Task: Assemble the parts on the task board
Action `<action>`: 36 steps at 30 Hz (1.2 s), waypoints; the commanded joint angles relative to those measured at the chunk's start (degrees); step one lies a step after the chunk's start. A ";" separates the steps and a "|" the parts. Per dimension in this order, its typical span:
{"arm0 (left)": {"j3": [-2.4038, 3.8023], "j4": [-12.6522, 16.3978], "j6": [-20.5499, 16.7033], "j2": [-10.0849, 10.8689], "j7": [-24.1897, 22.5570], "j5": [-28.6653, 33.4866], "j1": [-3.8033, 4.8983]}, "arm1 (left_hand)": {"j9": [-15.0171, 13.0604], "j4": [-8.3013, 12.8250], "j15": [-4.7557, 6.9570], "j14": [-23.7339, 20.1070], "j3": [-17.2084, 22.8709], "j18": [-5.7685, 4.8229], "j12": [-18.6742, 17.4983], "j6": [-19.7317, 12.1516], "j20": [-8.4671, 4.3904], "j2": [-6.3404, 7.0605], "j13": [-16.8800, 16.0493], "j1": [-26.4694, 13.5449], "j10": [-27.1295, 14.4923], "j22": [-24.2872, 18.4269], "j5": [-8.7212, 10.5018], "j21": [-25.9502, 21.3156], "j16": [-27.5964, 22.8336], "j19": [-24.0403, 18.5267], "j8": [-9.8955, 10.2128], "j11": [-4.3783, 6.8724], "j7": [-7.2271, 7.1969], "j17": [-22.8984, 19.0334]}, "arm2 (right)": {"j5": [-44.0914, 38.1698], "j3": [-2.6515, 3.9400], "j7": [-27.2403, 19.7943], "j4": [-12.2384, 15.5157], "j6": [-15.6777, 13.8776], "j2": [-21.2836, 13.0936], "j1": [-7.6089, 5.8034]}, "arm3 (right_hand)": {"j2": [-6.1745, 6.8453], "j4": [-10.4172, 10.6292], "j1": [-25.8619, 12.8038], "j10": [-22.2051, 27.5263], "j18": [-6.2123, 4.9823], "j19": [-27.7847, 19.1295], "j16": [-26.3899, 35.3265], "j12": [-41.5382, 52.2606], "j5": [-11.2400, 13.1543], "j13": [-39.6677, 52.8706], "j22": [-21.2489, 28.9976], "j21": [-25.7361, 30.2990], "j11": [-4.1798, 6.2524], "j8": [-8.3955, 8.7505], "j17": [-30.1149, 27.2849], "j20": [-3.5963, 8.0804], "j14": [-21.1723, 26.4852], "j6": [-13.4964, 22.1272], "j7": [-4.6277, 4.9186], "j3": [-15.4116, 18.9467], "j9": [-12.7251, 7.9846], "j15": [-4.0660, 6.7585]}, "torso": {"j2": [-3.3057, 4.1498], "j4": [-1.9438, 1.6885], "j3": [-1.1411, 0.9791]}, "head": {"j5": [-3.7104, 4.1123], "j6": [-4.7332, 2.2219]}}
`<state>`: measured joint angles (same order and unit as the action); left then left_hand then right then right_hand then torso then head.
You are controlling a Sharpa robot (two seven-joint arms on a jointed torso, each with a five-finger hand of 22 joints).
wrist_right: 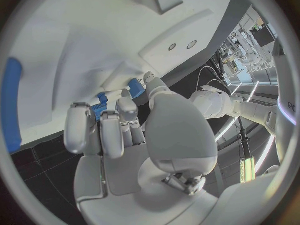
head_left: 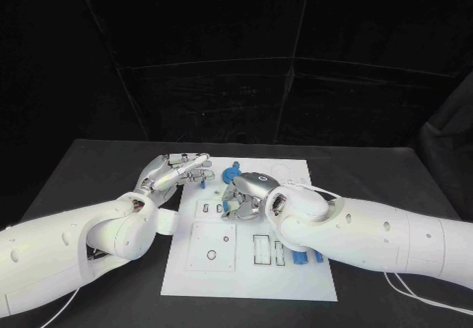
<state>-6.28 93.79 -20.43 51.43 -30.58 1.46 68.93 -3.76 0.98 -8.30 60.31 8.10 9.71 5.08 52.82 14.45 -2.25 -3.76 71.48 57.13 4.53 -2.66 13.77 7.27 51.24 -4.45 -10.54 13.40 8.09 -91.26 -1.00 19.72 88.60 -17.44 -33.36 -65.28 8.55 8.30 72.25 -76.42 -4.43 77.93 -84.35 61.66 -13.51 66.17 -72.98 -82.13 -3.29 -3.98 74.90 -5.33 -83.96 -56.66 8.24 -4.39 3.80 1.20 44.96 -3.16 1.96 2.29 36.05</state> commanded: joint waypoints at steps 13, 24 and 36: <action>0.07 -1.18 2.30 0.89 12.35 -11.88 0.84 | -1.01 -0.61 8.10 25.04 -1.80 0.97 5.02 8.12 -7.79 0.91 -2.74 -4.46 15.62 5.51 -0.78 12.52 14.38 20.73 -2.04 6.25 -4.76 11.02 | 12.02 0.17 -13.37 8.61 -12.17 -10.63 -0.75 | -2.14 7.65 6.75 3.74 -0.65 -4.21 4.01 -3.82 -2.98 -4.47 5.78 3.69 -0.50 -0.44 -1.52 -0.76 -2.17 2.76 0.54 11.02 0.31 -0.82 | -0.51 0.17 -0.17 | -0.26 -0.08; 0.08 -3.74 19.28 -0.73 42.78 -40.70 6.40 | -6.19 -10.21 10.77 26.78 -11.79 -1.65 24.19 9.98 -11.45 -0.64 -21.37 -10.83 16.49 34.35 -0.64 42.71 72.79 24.39 -8.73 9.78 -7.65 70.14 | 36.30 0.27 -21.89 9.57 -8.38 -22.39 -4.92 | -4.07 5.87 9.88 7.11 -2.00 -8.69 8.51 -9.13 -4.27 -9.50 12.78 8.29 -0.19 -1.22 -6.97 -0.38 -0.79 2.48 0.25 11.59 0.40 -0.46 | -2.18 0.59 -0.80 | -1.42 1.04; -1.02 -9.23 27.21 -8.70 61.06 -53.96 10.81 | -15.52 -14.54 12.82 29.69 -18.22 -5.80 51.00 6.29 -12.72 -2.91 -45.26 -9.51 14.65 63.74 -0.16 63.81 82.73 32.54 -22.34 11.23 -10.14 81.91 | 38.74 0.27 -22.37 9.21 -7.94 -24.58 -5.52 | -4.54 5.80 9.94 6.70 -2.01 -8.58 8.87 -8.75 -4.54 -9.45 12.99 8.56 -0.09 -1.55 -7.24 -0.31 -0.87 2.25 0.14 11.90 0.46 -0.38 | -3.10 0.85 -1.64 | -2.26 1.83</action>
<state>-7.35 84.91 2.39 42.90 22.73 -46.24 79.61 -19.07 -13.62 4.23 84.07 -9.82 4.35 55.70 59.39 1.72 -4.55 -48.64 62.11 71.61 67.96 -2.89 77.38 89.82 83.43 -26.49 0.61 3.23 74.95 -54.90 -0.76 -1.12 97.75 -26.01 -57.98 -70.64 4.20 14.26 81.74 -69.49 -5.35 69.51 -75.74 52.55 -17.77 56.66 -60.05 -73.77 -3.48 -5.32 67.71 -5.72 -84.03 -54.33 8.55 7.36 4.17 0.50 42.14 -2.35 0.55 0.20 37.81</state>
